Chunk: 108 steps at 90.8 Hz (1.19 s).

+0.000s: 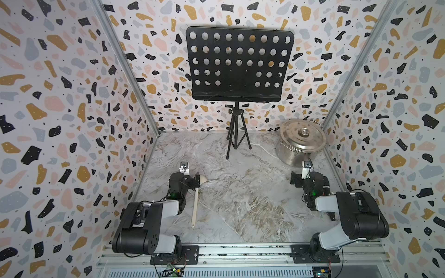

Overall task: Stir the soup with a spoon
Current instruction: Move the pan to the center of the board.

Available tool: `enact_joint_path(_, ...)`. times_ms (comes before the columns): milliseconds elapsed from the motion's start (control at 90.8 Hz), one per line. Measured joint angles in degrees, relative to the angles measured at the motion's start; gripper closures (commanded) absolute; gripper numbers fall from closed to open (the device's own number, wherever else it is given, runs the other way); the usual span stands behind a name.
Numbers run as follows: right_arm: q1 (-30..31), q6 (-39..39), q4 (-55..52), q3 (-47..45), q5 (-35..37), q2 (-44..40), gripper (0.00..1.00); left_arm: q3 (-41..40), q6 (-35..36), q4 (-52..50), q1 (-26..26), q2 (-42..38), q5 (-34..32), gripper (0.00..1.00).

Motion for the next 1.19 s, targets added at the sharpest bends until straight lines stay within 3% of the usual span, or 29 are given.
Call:
enact_joint_path(892,0.0,0.0,-0.1,0.0,-0.1,-0.1,0.00,0.0,-0.1,-0.2,0.0,-0.1,-0.5,0.00)
enact_joint_path(991,0.0,0.0,-1.8,0.0,-0.1,-2.1,0.01,3.6,-0.9,-8.3,0.0,-2.2,-2.9,0.01)
enact_joint_path(1189,0.0,0.5,-9.7,0.1,-0.5,-13.7,0.07,21.0,-4.4,-29.4,0.0,-8.2,-6.9,0.01)
